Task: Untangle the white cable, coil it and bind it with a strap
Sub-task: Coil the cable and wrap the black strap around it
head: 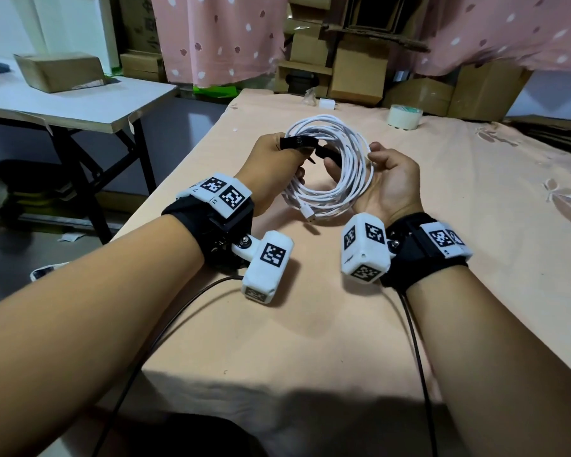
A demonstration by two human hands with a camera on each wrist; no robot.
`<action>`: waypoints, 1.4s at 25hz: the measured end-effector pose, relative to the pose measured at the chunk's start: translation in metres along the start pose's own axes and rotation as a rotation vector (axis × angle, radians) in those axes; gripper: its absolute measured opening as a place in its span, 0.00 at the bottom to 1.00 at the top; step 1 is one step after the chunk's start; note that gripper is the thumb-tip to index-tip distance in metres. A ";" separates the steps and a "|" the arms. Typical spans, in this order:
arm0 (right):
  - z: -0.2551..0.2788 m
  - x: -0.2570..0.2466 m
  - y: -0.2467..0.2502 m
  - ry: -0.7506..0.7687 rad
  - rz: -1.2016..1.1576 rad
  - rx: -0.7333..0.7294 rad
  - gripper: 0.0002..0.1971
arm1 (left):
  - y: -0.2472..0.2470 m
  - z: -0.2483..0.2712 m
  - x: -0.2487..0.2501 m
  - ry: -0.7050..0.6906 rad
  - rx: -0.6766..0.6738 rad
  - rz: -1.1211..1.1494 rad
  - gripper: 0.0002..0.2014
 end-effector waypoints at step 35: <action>0.007 0.004 0.002 -0.126 0.569 -0.050 0.13 | -0.006 0.003 -0.005 0.098 -0.224 -0.032 0.10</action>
Point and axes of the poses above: each hand's wrist, its own z-axis away from the middle knuckle, its own y-axis out of the back of the hand, x = y × z, the point moved 3 cm from there along -z, towards the middle knuckle
